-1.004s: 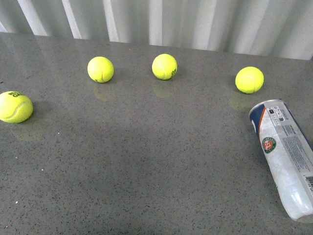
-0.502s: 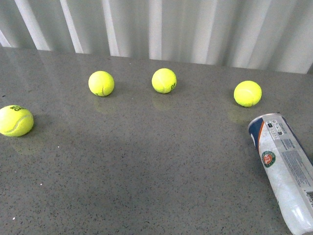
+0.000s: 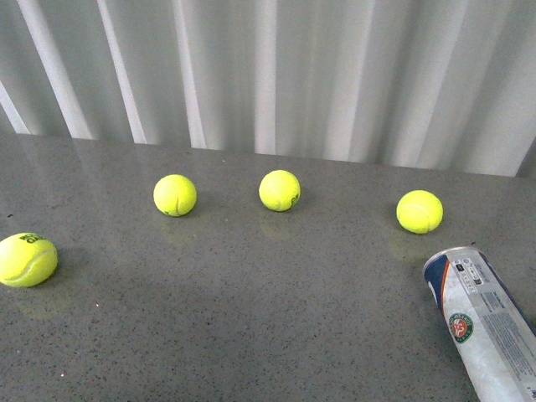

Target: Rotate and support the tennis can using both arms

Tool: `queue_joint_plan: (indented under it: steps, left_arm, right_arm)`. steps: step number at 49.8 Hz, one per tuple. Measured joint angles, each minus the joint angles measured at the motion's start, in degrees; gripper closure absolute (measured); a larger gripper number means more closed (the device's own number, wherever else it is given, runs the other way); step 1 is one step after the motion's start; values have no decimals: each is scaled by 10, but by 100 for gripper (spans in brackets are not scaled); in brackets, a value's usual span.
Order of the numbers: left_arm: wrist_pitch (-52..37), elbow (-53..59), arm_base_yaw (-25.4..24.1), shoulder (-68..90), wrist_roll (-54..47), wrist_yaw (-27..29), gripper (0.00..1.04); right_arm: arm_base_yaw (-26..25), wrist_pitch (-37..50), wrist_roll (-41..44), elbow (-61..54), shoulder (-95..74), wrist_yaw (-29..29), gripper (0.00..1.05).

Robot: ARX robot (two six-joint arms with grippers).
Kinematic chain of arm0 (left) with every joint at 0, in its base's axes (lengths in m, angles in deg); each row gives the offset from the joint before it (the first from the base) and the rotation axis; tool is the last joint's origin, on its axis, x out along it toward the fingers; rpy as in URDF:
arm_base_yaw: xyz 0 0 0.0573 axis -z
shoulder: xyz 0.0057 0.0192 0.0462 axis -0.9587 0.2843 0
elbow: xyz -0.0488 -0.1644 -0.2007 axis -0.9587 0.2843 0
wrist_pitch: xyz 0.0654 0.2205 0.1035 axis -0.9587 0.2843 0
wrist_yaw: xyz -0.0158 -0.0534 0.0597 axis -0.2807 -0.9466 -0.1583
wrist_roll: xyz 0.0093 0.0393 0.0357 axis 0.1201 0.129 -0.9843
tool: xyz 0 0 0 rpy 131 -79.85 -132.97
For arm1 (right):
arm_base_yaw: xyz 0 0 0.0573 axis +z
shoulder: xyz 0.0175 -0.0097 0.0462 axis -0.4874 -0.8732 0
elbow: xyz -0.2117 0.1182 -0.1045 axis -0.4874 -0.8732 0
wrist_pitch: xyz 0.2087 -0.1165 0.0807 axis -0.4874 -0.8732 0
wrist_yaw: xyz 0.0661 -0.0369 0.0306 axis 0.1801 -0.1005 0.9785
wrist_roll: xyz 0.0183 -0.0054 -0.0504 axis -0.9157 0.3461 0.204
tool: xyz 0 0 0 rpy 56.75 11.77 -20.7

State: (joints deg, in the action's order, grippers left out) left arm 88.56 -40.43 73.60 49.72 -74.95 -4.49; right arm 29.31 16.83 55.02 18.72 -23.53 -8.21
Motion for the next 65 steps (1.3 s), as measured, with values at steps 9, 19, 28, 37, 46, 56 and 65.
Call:
queue_joint_plan:
  steps: [9, 19, 28, 37, 46, 56, 65]
  left_arm:
    - [0, 0, 0, 0, 0, 0, 7]
    - [0, 0, 0, 0, 0, 0, 7]
    - [0, 0, 0, 0, 0, 0, 7]
    - [0, 0, 0, 0, 0, 0, 7]
    - [0, 0, 0, 0, 0, 0, 7]
    - [0, 0, 0, 0, 0, 0, 7]
    - [0, 0, 0, 0, 0, 0, 7]
  right_arm:
    - [0, 0, 0, 0, 0, 0, 7]
    - [10, -61, -43, 47, -104, -19, 7]
    - [40, 11, -80, 175, -421, -42, 7]
    - [67, -21, -103, 322, -718, -31, 7]
    - [82, -73, -133, 396, -853, -26, 7]
    - [87, -86, -150, 412, -907, -19, 7]
    - [77, -80, -155, 412, -938, -24, 7]
